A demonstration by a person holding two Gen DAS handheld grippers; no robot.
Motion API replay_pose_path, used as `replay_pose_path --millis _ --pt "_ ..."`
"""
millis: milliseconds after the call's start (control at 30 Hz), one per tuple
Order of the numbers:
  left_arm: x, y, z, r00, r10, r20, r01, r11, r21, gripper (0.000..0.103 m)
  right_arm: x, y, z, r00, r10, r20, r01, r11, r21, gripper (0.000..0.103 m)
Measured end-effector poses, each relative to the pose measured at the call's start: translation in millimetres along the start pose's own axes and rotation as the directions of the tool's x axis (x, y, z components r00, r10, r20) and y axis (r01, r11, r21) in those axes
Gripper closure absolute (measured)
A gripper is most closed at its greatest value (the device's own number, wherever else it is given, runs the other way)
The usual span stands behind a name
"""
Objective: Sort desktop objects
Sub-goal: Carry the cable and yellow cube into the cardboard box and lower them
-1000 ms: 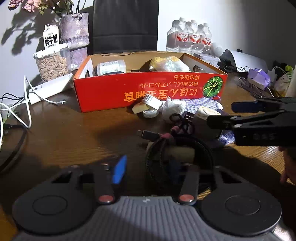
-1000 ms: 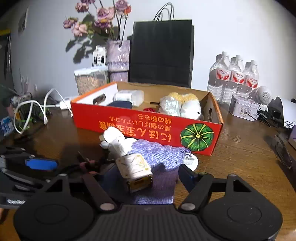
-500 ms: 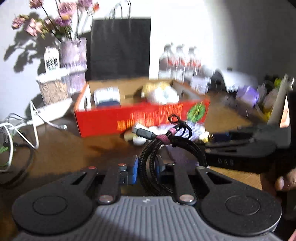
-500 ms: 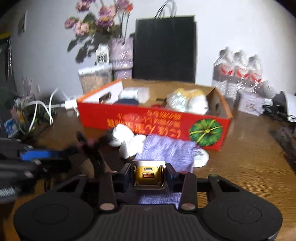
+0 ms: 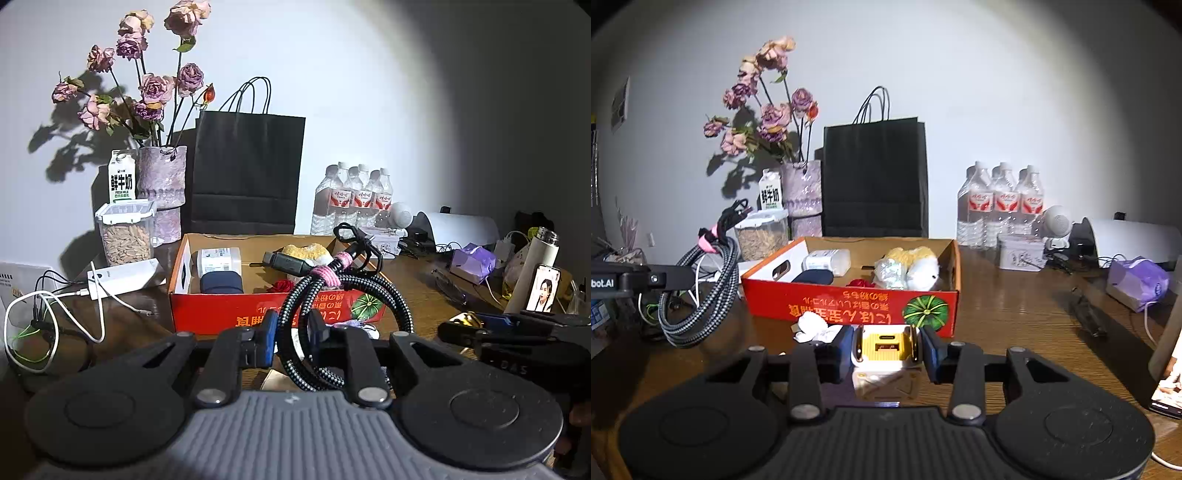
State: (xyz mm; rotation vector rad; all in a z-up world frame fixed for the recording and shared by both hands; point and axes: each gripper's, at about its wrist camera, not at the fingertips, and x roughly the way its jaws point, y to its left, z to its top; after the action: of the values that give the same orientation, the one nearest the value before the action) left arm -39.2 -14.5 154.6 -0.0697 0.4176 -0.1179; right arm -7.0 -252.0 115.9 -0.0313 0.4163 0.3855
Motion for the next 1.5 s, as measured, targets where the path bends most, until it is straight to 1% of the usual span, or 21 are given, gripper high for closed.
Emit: replay_pose_path --millis 200,367,500,567,633,700,800,867,933,967,1033,1067,1100,1133,1200,1233,1267,1333,1367,1400,1500 --pt "10.2 10.6 3.1 1.0 0.011 -0.014 -0.011 1.0 -0.01 0.085 -0.5 -4.3 2.7 1.0 -0.003 -0.005 0.003 1.0 0.018 0.066" --pt "50.6 34.6 17.1 0.998 0.024 -0.064 -0.026 0.999 -0.033 0.085 16.1 -2.9 12.7 1.0 0.004 -0.008 -0.004 1.0 0.015 0.065" --pt "95.5 57.5 41.1 0.994 0.027 -0.103 -0.032 0.998 -0.045 0.085 49.8 -9.8 40.0 0.999 0.043 -0.017 -0.042 0.999 0.03 0.066" --pt "125.9 69.3 56.3 0.992 0.025 -0.124 -0.03 0.999 -0.044 0.085 78.0 -13.4 61.6 0.997 0.075 -0.03 -0.074 0.997 0.037 0.066" --pt "162.2 80.7 66.5 0.987 0.047 -0.155 -0.056 0.997 -0.054 0.085 112.5 -12.6 82.0 0.994 0.1 -0.05 -0.098 0.994 0.041 0.066" --pt "198.2 91.1 73.8 0.976 0.076 -0.206 -0.091 0.994 -0.06 0.085 159.5 -9.8 103.2 0.987 0.129 -0.098 -0.123 0.99 0.062 0.066" --pt "249.8 106.4 83.7 0.954 0.091 -0.286 -0.109 0.993 -0.048 0.085 240.9 -6.2 133.6 0.967 0.169 -0.189 -0.146 0.981 0.131 0.066" --pt "276.5 111.7 84.0 0.937 0.133 -0.324 -0.146 0.989 -0.014 0.085 292.7 3.4 142.4 0.957 0.145 -0.253 -0.122 0.987 0.102 0.066" --pt "295.9 110.7 79.3 0.916 0.177 -0.359 -0.161 0.984 0.073 0.084 341.8 11.8 142.4 0.939 0.104 -0.329 -0.086 0.994 0.069 0.066" --pt "302.1 112.6 76.1 0.908 0.187 -0.376 -0.166 0.982 0.087 0.083 361.7 14.0 139.9 0.927 0.088 -0.366 -0.069 0.995 0.066 0.066" --pt "308.7 114.5 72.1 0.898 0.181 -0.401 -0.15 0.983 0.107 0.082 394.4 18.7 131.2 0.894 0.068 -0.442 -0.045 0.997 0.064 0.065" --pt "309.6 116.3 71.9 0.9 0.177 -0.399 -0.146 0.983 0.106 0.079 401.6 21.9 128.9 0.892 0.074 -0.445 -0.052 0.997 0.062 0.065" --pt "310.8 117.7 72.2 0.902 0.171 -0.396 -0.141 0.984 0.104 0.076 407.8 27.3 127.8 0.891 0.059 -0.45 -0.05 0.998 0.031 0.065" --pt "311.3 118.4 73.9 0.904 0.171 -0.391 -0.141 0.984 0.105 0.071 413.0 31.2 127.3 0.885 0.043 -0.464 -0.041 0.999 0.015 0.065" --pt "310.7 121.4 79.4 0.914 0.161 -0.373 -0.142 0.987 0.078 0.064 419.6 35.1 124.4 0.87 0.039 -0.491 -0.039 0.999 0.011 0.064" --pt "309.6 122.4 82.4 0.92 0.155 -0.36 -0.142 0.988 0.063 0.05 420.7 35.4 123.1 0.867 0.047 -0.496 -0.045 0.999 0.016 0.065" --pt "306.4 122.9 84.6 0.927 0.148 -0.344 -0.141 0.989 0.045 0.043 420.0 32.6 122.5 0.868 0.056 -0.493 -0.05 0.998 0.026 0.065" --pt "300.7 122.6 88.3 0.938 0.13 -0.322 -0.131 0.991 0.018 0.035 410.2 29.8 126.0 0.88 0.067 -0.47 -0.053 0.998 0.042 0.064" --pt "298.2 120.7 89.9 0.94 0.133 -0.315 -0.134 0.991 0.018 0.03 402.4 27.0 129.5 0.889 0.066 -0.453 -0.049 0.998 0.047 0.064" --pt "294.0 117.2 91.4 0.941 0.143 -0.306 -0.143 0.989 0.024 0.028 392.7 24.6 133.6 0.897 0.062 -0.437 -0.046 0.998 0.048 0.063" --pt "272.6 108.0 98.1 0.952 0.151 -0.266 -0.148 0.989 0.031 0.018 354.5 15.3 144.2 0.923 0.059 -0.381 -0.047 0.998 0.042 0.053"
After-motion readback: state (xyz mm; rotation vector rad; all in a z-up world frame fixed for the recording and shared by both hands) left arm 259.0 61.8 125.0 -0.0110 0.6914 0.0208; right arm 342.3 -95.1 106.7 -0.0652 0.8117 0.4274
